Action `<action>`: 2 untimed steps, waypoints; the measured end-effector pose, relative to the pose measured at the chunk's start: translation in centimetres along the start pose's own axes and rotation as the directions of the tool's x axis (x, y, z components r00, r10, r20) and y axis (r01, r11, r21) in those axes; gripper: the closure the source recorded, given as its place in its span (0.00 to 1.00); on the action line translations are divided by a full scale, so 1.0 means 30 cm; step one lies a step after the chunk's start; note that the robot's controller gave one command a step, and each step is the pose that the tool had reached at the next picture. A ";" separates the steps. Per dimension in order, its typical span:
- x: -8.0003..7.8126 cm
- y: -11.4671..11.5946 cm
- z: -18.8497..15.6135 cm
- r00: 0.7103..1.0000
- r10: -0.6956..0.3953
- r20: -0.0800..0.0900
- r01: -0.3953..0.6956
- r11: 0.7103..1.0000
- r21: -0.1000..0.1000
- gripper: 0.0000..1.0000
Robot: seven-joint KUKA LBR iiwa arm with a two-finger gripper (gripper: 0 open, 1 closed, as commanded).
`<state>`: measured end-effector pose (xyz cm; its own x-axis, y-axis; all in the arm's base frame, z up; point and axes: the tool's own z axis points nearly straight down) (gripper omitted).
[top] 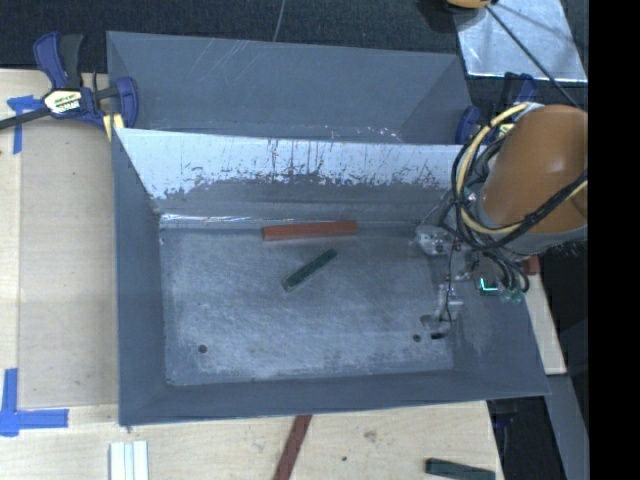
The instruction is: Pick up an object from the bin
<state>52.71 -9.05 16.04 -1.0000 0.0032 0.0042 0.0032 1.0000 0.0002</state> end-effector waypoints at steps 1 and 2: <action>-0.007 0.001 -0.013 1.000 -0.003 0.008 0.003 1.000 0.001 0.00; -0.159 0.124 0.134 0.995 -0.096 0.015 0.096 0.995 0.004 0.00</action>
Offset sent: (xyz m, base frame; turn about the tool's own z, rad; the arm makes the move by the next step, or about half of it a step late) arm 0.0791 0.0688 -0.0806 -0.1728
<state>57.47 -5.34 12.01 -0.9956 -0.0928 -0.0106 -0.0927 0.9957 -0.0031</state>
